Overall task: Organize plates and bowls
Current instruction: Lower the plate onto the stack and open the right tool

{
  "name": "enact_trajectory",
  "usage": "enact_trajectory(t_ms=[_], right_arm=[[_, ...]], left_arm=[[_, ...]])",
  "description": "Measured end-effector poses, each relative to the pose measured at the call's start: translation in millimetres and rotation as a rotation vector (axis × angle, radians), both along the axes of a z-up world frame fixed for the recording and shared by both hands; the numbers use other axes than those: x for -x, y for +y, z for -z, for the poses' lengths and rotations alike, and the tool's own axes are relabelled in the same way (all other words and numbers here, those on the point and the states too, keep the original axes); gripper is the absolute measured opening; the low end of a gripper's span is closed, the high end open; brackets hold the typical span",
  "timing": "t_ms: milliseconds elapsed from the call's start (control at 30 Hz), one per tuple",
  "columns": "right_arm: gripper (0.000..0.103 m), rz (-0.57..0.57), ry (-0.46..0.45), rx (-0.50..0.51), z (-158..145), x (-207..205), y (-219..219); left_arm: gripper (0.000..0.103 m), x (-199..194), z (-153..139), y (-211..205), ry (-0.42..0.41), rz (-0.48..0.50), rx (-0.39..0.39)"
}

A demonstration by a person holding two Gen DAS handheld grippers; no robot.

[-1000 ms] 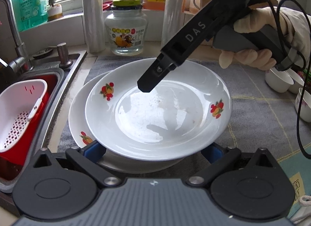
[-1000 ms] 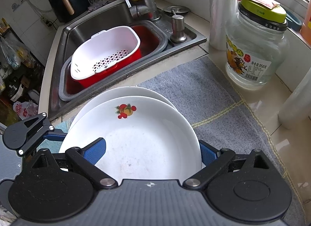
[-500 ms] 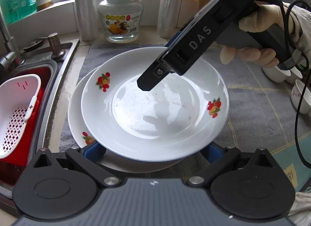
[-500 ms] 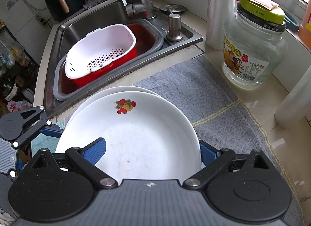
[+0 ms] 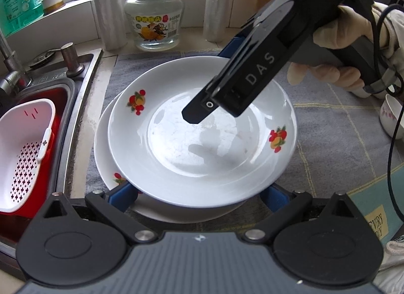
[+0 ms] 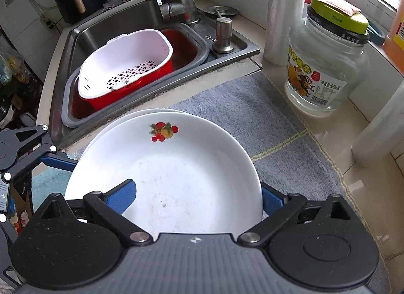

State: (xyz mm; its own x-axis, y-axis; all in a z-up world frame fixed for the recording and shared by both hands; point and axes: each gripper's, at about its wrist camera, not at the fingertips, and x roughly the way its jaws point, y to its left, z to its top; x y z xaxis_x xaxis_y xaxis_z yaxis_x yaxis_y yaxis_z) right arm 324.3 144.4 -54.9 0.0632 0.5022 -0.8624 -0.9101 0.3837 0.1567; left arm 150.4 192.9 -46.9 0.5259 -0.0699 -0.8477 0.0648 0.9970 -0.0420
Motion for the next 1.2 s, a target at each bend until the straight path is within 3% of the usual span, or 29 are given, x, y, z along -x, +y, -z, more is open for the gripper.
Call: enact_trajectory(t_ms=[833,1067,1200], right_arm=[[0.103,-0.005,0.026,0.017,8.1,9.5,-11.6],[0.103,-0.012,0.030,0.018,9.1,13.0,-10.2],[0.103,-0.010,0.021,0.022,8.4,15.3,-9.7]], left_arm=[[0.101,1.9,-5.2,-2.5,0.033,0.003,-0.048],[0.102,5.2,-2.4,-4.6,0.030,0.021,-0.109],[0.102,6.6,-2.7,-2.9,0.016,0.017,-0.103]])
